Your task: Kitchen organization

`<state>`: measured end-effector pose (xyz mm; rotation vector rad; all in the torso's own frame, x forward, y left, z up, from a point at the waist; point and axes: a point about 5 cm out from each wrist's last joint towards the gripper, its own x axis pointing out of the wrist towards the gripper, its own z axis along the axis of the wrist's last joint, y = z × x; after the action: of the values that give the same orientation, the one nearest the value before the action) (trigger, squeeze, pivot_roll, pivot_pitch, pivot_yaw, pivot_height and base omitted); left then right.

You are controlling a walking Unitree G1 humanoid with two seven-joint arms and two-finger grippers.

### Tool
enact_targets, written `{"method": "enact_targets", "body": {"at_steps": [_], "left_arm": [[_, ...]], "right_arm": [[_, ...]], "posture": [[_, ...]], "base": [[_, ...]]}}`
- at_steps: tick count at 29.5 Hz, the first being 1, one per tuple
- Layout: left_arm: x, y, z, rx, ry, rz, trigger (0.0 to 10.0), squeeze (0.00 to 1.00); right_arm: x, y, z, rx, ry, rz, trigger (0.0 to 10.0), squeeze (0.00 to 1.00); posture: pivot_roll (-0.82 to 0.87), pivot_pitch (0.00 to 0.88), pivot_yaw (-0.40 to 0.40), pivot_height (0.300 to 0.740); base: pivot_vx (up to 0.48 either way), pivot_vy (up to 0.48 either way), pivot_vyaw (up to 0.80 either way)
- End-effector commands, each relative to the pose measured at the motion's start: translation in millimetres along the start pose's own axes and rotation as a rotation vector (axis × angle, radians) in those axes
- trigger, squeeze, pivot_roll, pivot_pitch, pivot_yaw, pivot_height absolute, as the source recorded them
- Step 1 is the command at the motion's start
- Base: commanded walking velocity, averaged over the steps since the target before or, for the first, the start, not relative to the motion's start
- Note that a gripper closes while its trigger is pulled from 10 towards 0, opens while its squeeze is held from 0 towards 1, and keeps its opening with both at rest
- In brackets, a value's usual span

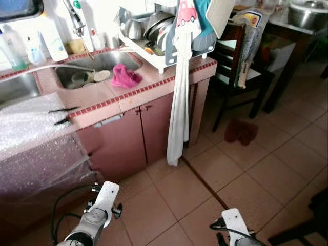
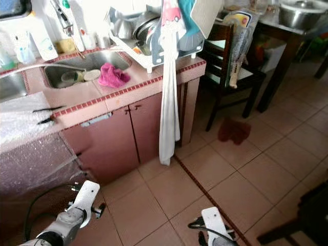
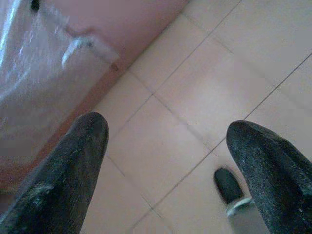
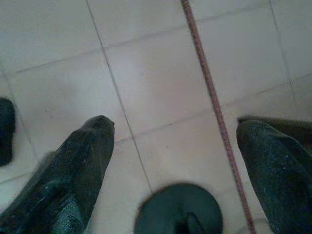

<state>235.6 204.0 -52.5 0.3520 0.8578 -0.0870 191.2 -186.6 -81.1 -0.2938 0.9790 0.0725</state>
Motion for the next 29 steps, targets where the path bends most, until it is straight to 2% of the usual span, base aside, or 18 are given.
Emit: {"method": "enact_targets", "body": {"at_steps": [1,4,6,8,10,11,14,19,23,28,29], "left_arm": [[0.9,0.4,6.3,0.006,-0.015,0.011,10.0,0.0],[0.5,4.3,4.8,0.02,-0.008,0.035,10.0,0.0],[0.2,6.3,1.2,0.027,0.013,0.053,10.0,0.0],[-0.2,6.6,-3.7,-0.042,0.044,0.058,10.0,0.0],[-0.4,6.9,-5.1,-0.067,0.055,0.062,10.0,0.0],[-1.1,6.4,-11.6,-0.092,0.1,0.053,10.0,0.0],[-2.7,5.4,-21.6,-0.144,0.155,0.043,10.0,0.0],[-4.9,4.5,-32.4,-0.194,0.196,0.04,10.0,0.0],[-7.3,4.0,-42.4,-0.175,0.234,0.026,10.0,0.0],[-8.9,5.0,-47.9,-0.152,0.246,0.025,10.0,0.0],[-9.2,7.7,-48.5,-0.147,0.239,0.033,10.0,0.0]], "right_arm": [[-0.4,1.3,-2.7,0.018,0.003,0.001,10.0,0.0],[-0.5,0.7,-2.7,0.029,0.0,-0.007,10.0,0.0],[-0.8,0.6,-3.9,0.1,-0.005,-0.021,10.0,0.0],[-1.2,0.8,-5.0,0.201,-0.015,-0.039,10.0,0.0],[-1.2,0.6,-4.2,0.216,-0.021,-0.041,10.0,0.0],[-1.3,1.2,-3.9,0.256,-0.032,-0.042,10.0,0.0],[1.5,-19.2,21.4,0.296,-0.088,-0.052,10.0,0.0],[2.6,-17.1,40.0,0.309,-0.14,-0.033,10.0,0.0],[3.0,-14.4,44.5,0.298,-0.145,-0.023,10.0,0.0],[3.2,-11.0,41.6,0.294,-0.13,-0.009,10.0,0.0],[2.9,-7.2,31.4,0.272,-0.097,0.001,10.0,0.0]], "posture": [[-0.01,0.0,0.045,0.74],[0.0,0.0,0.044,0.74],[0.0,0.0,0.038,0.74],[0.0,0.0,0.033,0.74],[0.0,0.0,0.029,0.74],[0.0,0.0,0.028,0.74],[0.01,0.0,0.017,0.74],[0.02,0.0,0.016,0.74],[0.02,0.0,0.016,0.74],[0.01,0.0,0.02,0.74],[0.01,0.0,0.021,0.74]], "base": [[0.0,0.0,0.0],[0.0,0.0,0.0],[0.0,0.0,0.0],[0.0,0.0,0.0],[0.0,0.0,0.0],[0.0,0.0,0.0],[0.0,0.0,0.0],[0.0,0.0,0.0],[0.0,0.0,0.0],[0.0,0.0,0.0],[0.0,0.0,0.0]]}}
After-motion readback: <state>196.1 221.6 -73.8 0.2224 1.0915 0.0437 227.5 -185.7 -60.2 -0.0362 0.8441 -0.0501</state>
